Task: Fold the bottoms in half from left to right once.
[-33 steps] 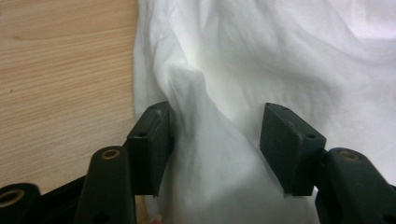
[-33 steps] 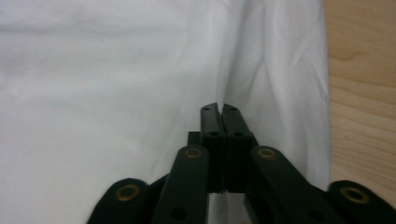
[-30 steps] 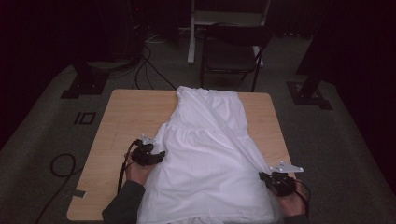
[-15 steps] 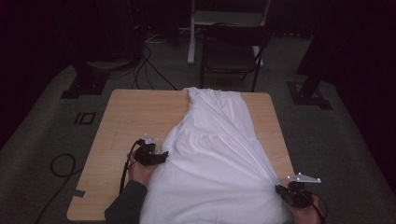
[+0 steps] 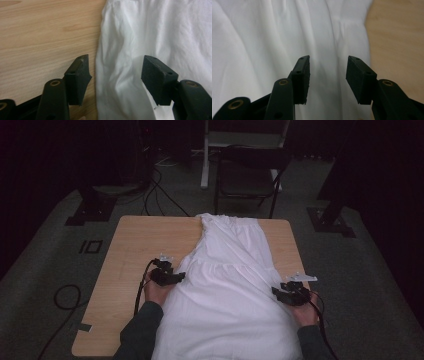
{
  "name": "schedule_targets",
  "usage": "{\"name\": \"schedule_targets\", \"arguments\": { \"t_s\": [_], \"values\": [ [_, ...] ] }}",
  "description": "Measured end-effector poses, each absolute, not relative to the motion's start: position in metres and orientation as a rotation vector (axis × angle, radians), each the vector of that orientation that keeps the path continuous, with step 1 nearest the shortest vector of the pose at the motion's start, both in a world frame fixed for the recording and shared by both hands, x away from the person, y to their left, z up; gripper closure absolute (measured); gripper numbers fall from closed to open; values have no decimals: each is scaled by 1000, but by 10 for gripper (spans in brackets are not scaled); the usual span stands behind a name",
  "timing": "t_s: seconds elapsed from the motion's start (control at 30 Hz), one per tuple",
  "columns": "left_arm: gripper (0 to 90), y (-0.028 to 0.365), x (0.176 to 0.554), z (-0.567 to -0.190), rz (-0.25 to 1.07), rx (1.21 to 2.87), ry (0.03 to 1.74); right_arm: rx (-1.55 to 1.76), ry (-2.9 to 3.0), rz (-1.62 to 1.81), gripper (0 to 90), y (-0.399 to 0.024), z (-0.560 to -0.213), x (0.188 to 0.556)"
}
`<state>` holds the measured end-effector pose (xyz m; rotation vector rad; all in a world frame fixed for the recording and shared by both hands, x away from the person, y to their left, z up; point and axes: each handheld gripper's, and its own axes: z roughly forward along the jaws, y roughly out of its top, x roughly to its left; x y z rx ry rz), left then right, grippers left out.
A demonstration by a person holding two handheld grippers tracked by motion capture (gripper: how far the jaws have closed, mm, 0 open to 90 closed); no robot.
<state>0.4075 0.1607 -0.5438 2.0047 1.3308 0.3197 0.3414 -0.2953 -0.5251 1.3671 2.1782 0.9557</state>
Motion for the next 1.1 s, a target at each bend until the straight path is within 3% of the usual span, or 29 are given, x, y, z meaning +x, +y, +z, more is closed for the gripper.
{"name": "schedule_targets", "arguments": {
  "t_s": [0.17, 0.37, 0.57, 0.67, 0.77, 0.8, 1.1],
  "values": [
    [530, 156, 410, -543, 317, 2023, 1321, 1337, 2161, 1004, 514, -282, -519, 379],
    [851, 153, 409, -543, 282, 2026, 1318, 1369, 2150, 1062, 499, -271, -512, 428],
    [866, 152, 404, -540, 297, 2021, 1300, 1412, 2237, 1046, 473, -257, -524, 457],
    [866, 152, 402, -539, 295, 2009, 1295, 1419, 2294, 1087, 513, -250, -531, 461],
    [866, 153, 398, -536, 290, 1991, 1293, 1430, 2351, 1061, 857, -247, -534, 461],
    [867, 154, 395, -534, 285, 1974, 1292, 1420, 2344, 1038, 878, -246, -532, 459],
    [866, 159, 335, -526, 246, 1905, 1253, 1247, 2048, 1004, 884, -283, -464, 399]
  ]
}}
